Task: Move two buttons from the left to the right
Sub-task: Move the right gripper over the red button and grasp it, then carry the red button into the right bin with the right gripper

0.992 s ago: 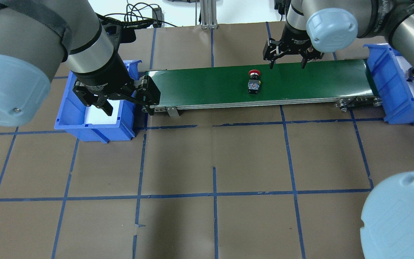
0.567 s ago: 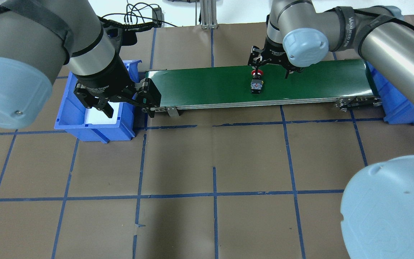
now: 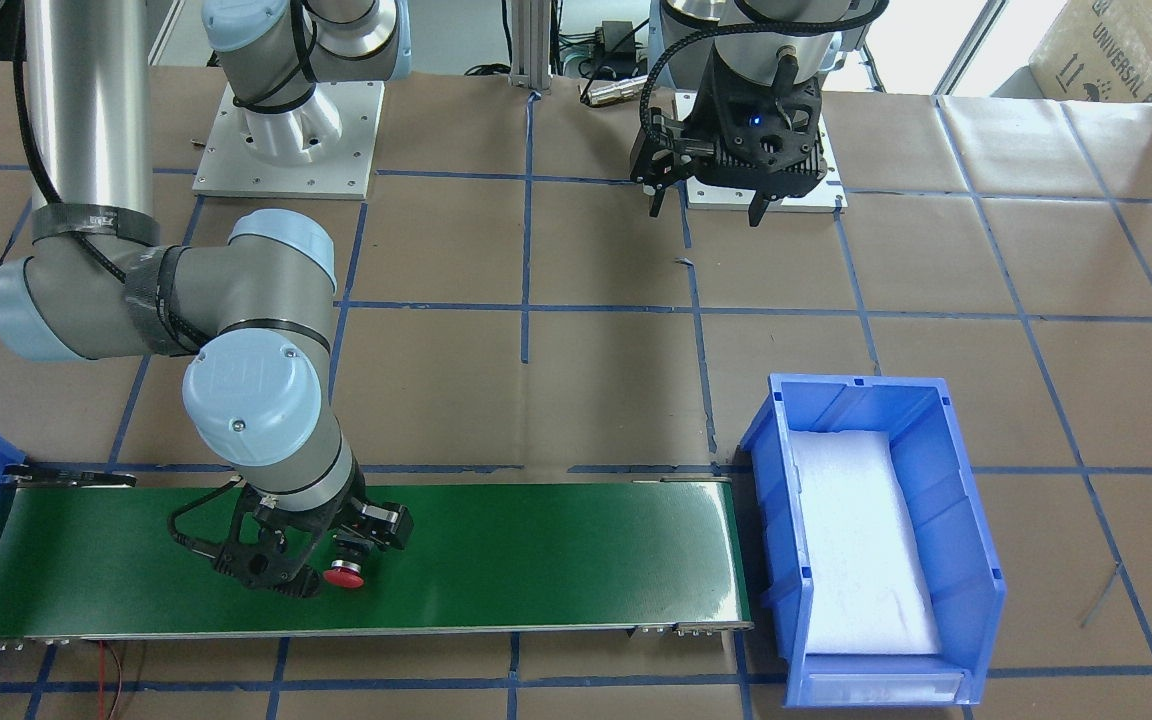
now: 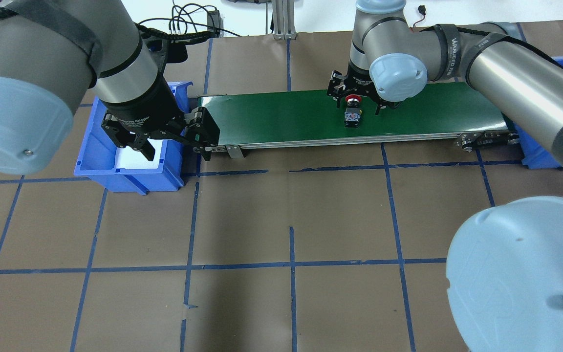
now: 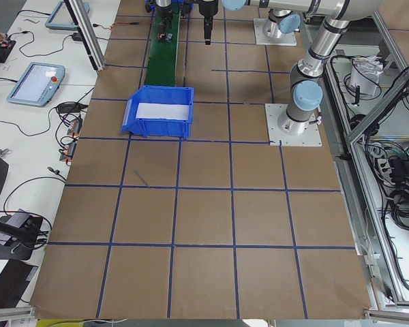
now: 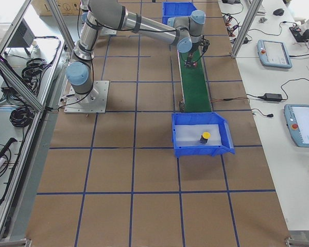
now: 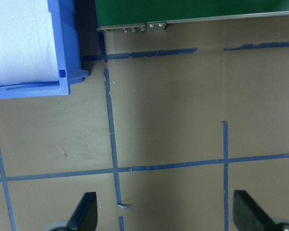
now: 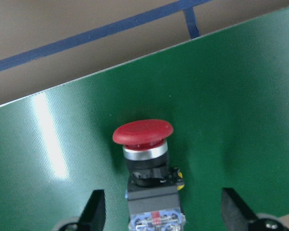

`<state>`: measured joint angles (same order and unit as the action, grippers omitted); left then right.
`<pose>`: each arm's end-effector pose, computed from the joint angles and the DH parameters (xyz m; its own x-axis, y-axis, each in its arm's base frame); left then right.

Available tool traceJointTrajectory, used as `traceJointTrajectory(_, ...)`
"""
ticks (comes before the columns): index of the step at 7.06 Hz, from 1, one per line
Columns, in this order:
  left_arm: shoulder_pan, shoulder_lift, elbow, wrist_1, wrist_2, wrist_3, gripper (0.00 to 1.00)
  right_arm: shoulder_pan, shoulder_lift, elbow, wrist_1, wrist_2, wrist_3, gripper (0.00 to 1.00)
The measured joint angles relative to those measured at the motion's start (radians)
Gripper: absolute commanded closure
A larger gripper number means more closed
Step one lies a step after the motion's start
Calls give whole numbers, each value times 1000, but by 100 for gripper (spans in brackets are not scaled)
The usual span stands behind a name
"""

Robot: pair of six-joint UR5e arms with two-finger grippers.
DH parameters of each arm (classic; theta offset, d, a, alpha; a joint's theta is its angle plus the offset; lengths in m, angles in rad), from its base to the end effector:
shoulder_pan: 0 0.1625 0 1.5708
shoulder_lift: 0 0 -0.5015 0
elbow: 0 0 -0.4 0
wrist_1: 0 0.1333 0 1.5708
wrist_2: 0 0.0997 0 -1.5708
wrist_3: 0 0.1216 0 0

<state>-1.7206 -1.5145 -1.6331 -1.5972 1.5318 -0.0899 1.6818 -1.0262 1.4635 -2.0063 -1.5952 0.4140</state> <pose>-0.2063 -0.4416 0.5361 -0.9976 0.0586 0.0359 0.0598 0.9976 0.0358 0.2095 -0.7028 0.3003 -0.9542 0.2984 0.0231 0.2983 0.9544 -0.0082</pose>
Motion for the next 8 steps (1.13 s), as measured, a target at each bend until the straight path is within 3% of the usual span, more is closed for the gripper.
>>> traceJointTrajectory(1,0,0,1,-1,0,1,0,-2,11,0,4,-1,-5,76)
traceJointTrajectory(2,1,-2,4,-2,1,1,0,-3,17,0,6,0,-8,91)
traceJointTrajectory(5,1,-3,6,-2,0,1,0,-13,4,-34,31,-3,-83,91)
traceJointTrajectory(8,0,-2,7,-2,-1,-1,0,-164,-89,-78,165,-6,-466,93)
